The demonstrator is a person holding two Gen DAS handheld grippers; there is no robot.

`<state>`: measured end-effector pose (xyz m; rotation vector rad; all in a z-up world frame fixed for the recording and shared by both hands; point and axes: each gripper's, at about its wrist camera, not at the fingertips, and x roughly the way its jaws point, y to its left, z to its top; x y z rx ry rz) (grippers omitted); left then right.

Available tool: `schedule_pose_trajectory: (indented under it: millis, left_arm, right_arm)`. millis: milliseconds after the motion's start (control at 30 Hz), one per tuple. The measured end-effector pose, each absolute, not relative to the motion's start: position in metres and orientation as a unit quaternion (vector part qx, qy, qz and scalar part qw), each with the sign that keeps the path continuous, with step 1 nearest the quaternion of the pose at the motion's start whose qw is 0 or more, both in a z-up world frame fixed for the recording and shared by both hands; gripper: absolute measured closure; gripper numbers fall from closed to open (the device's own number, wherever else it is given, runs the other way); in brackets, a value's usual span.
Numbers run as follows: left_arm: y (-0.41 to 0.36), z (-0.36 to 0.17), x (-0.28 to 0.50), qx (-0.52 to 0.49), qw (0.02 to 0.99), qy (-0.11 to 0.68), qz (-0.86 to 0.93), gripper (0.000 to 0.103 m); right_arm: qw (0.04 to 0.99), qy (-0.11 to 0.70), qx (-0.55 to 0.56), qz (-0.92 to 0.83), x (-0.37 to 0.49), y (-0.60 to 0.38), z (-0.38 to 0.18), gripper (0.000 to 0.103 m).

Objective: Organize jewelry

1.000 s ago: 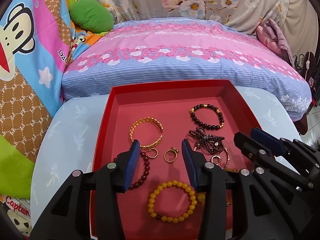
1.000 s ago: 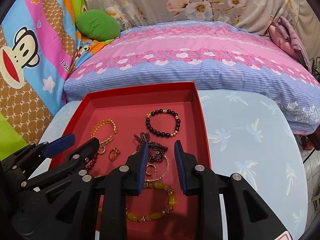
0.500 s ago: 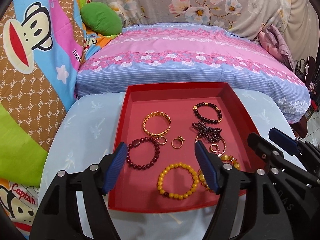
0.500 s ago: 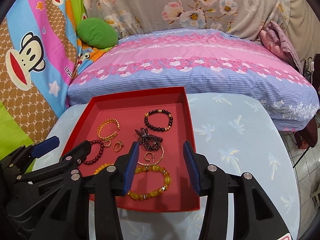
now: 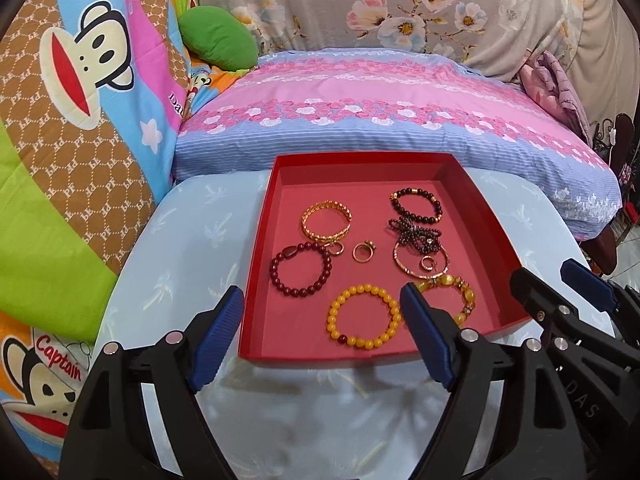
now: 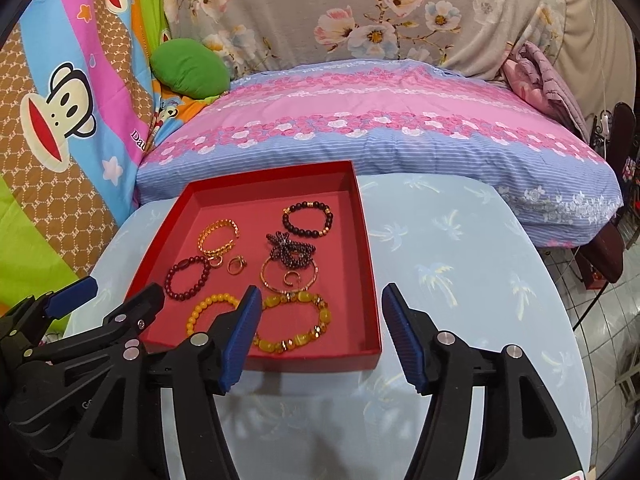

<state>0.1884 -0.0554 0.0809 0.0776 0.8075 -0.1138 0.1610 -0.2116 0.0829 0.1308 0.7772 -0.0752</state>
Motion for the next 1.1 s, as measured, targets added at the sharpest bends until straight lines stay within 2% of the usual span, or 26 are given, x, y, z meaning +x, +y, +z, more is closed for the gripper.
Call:
schedule_pose_trajectory:
  millis: [167, 300, 567, 667, 1100]
  left_arm:
    - [-0.054, 0.075, 0.177, 0.035, 0.914, 0.400, -0.052, 0.025]
    - [-0.050, 0.073, 0.168, 0.027, 0.914, 0.403, -0.050, 0.024]
    - [-0.044, 0.068, 0.157, 0.026, 0.914, 0.402, -0.040, 0.018]
    - [-0.042, 0.064, 0.154, 0.027, 0.913, 0.405, -0.037, 0.014]
    - [-0.039, 0.052, 0.151, 0.030, 0.909, 0.415, -0.034, 0.013]
  right_arm:
    - [0.920, 0.384, 0.063, -0.044, 0.148, -0.211, 0.078, 0.040]
    - [0.921, 0.382, 0.056, -0.051, 0.138, -0.210, 0.078, 0.031]
    - [0.925, 0.374, 0.036, -0.064, 0.121, -0.209, 0.078, 0.019]
    - [0.924, 0.375, 0.034, -0.063, 0.118, -0.208, 0.076, 0.019]
    - [0.914, 0.399, 0.044, -0.060, 0.116, -0.209, 0.060, 0.017]
